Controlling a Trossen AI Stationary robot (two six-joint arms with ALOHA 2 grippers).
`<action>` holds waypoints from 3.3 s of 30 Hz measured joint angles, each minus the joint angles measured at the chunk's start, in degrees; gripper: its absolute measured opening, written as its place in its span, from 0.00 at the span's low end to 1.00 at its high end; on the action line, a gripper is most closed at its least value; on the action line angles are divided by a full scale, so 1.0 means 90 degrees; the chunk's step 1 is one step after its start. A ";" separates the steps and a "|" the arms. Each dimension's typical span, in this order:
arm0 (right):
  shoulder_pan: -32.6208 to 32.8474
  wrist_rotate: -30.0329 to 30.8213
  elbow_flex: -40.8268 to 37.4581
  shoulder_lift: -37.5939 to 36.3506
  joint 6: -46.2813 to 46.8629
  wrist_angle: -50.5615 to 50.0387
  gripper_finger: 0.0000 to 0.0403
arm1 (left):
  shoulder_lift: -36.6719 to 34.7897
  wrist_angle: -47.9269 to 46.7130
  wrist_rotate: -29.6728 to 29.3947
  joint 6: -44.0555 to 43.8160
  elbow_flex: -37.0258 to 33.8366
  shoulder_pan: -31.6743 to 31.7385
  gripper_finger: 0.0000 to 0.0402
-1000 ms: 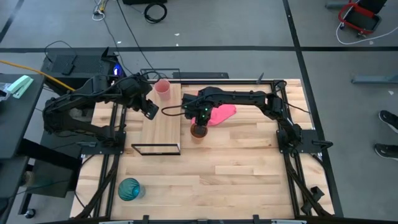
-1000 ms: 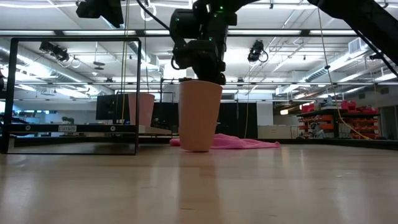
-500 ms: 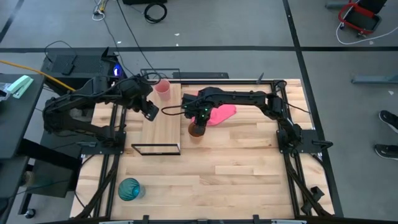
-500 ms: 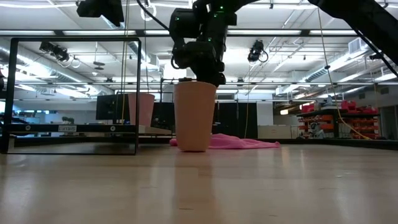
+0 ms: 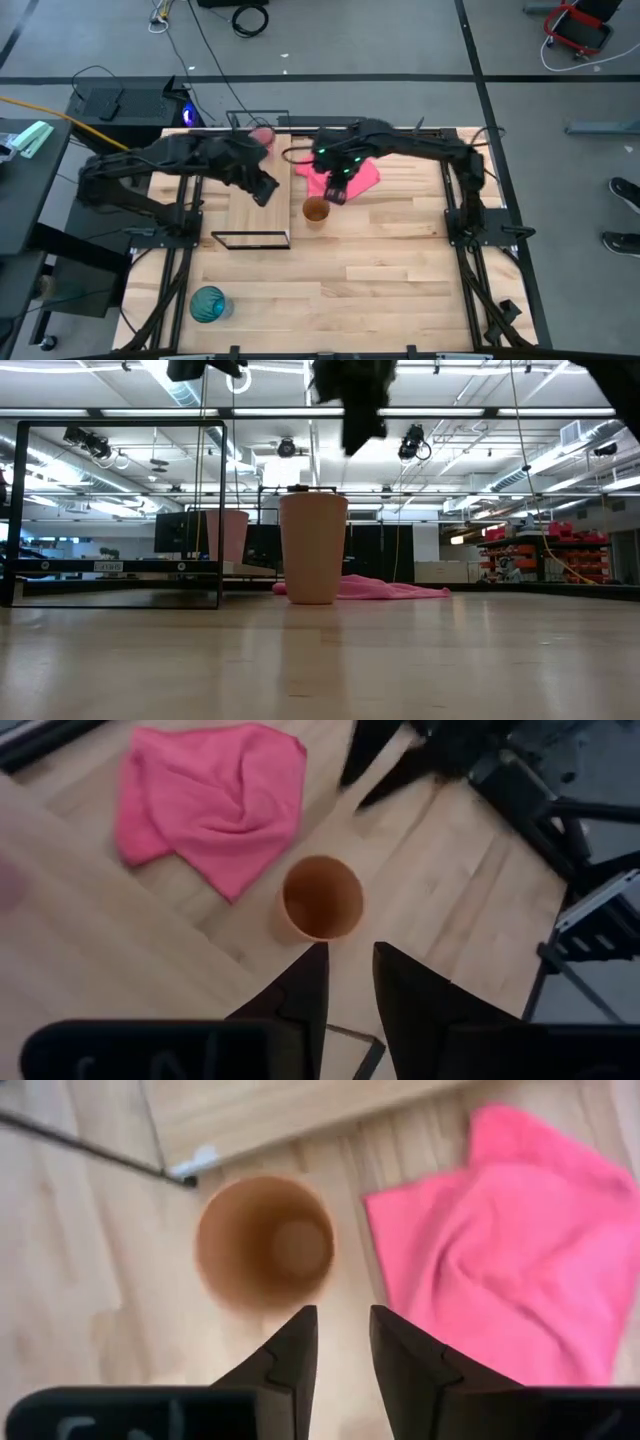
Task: Stack small to large cups/mugs on shelf
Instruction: Put the orange cup on the shelf
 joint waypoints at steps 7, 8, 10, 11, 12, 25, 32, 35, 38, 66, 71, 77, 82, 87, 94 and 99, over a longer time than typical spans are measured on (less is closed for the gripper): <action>0.0233 0.0213 0.0002 -0.1313 0.0865 -0.0981 0.25 | 0.1172 0.0752 0.0272 0.0171 -0.0002 -0.0121 0.25; 0.0328 0.0326 0.0002 -0.1510 0.0982 -0.1064 0.25 | 0.1316 0.0866 0.0266 0.0253 0.0000 -0.0110 0.25; 0.0581 0.0637 0.0000 -0.1862 0.1253 -0.1166 0.25 | 0.1594 0.0919 0.0270 0.0306 -0.0002 -0.0038 0.26; 0.0745 0.0832 0.0000 -0.2037 0.1427 -0.1240 0.25 | 0.1701 0.0959 0.0270 0.0306 -0.0002 -0.0006 0.27; 0.0924 0.1029 0.0000 -0.2199 0.1627 -0.1309 0.25 | 0.1795 0.0919 0.0267 0.0306 -0.0002 0.0053 0.28; 0.3217 0.3007 -0.1743 -0.3604 0.4096 -0.1348 0.25 | 0.2679 0.0876 0.0262 0.0476 -0.0002 0.0398 0.35; 0.3556 0.3023 -0.3094 -0.3888 0.4761 -0.1055 0.25 | 0.2981 0.0799 0.0305 0.0476 -0.0002 0.0389 0.38; 0.3599 0.3021 -0.3398 -0.3922 0.4855 -0.0755 0.25 | 0.3078 0.0762 0.0308 0.0474 -0.0002 0.0392 0.39; 0.3602 0.3004 -0.3556 -0.3944 0.4861 -0.0559 0.26 | 0.3171 0.0753 0.0309 0.0475 -0.0002 0.0393 0.39; 0.3599 0.2999 -0.3589 -0.4006 0.4696 -0.0233 0.26 | 0.3705 0.0794 0.0437 0.0420 -0.0002 0.0330 0.19; 0.3597 0.2999 -0.3589 -0.4006 0.4696 -0.0233 0.26 | 0.3705 0.0793 0.0432 0.0458 -0.0002 0.0332 0.07; 0.3597 0.3223 -0.3589 -0.4006 0.4943 -0.0233 0.26 | 0.3707 0.0706 0.0645 0.0652 0.0101 0.0298 0.05; 0.3594 0.3597 -0.3589 -0.4006 0.5551 -0.0233 0.26 | 0.3707 0.0225 0.0787 0.1317 0.0739 0.0139 0.03; 0.3594 0.4131 -0.3587 -0.4004 0.5869 -0.0232 0.26 | 0.3707 -0.0602 0.0534 0.2108 0.1810 -0.0032 0.04; 0.3594 0.4189 -0.3587 -0.4004 0.6423 -0.0245 0.26 | 0.3702 -0.1700 -0.0049 0.2963 0.3254 -0.0001 0.03; 0.3597 0.4167 -0.3587 -0.4004 0.6749 -0.0248 0.26 | 0.3700 -0.2506 -0.0285 0.3398 0.3811 0.0163 0.03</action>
